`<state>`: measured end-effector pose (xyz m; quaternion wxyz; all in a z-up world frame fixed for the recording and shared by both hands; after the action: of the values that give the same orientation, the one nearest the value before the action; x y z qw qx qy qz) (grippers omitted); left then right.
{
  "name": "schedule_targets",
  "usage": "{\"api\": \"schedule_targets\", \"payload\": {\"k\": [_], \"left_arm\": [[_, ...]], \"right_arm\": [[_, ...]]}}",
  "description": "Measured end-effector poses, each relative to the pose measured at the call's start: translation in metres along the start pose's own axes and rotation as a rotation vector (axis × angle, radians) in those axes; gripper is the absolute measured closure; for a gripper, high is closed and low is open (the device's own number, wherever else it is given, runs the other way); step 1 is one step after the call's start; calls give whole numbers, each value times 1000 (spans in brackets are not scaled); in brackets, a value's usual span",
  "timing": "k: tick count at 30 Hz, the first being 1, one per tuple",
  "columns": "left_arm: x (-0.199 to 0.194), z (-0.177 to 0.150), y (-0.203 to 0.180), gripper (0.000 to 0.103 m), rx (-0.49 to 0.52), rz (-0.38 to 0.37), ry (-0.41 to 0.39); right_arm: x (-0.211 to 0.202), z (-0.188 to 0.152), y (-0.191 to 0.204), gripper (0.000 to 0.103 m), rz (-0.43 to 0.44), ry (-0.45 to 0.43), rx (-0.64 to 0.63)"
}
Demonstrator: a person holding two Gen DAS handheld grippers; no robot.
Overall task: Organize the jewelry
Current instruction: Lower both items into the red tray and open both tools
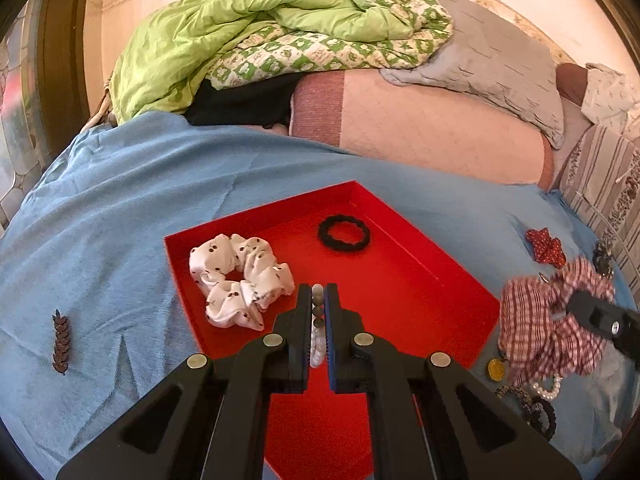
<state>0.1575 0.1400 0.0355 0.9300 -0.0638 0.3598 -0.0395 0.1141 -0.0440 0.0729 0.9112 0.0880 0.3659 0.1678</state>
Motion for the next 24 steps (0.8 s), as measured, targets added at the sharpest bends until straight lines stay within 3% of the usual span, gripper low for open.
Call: {"api": "schedule_targets", "payload": {"k": [16,24], "left_arm": [[9,11,13,97,-32,21,-2],[21,9,34,97,-76,28,38]], "right_arm": [[43,43,29,90,12,51,-5],[75,52,31,90,-22,91,-18]]}}
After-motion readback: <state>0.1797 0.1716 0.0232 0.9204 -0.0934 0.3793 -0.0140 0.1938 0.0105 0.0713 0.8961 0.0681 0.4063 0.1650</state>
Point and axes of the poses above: each gripper's, at about its wrist camera, not at the fingertips, and x roughly the way its jaws point, y to its left, z to its top, the point moved 8 cm from there along x, roughly the way its jaws point, and after that the axes turned 4 degrees about -x, right-handed, at the moved point
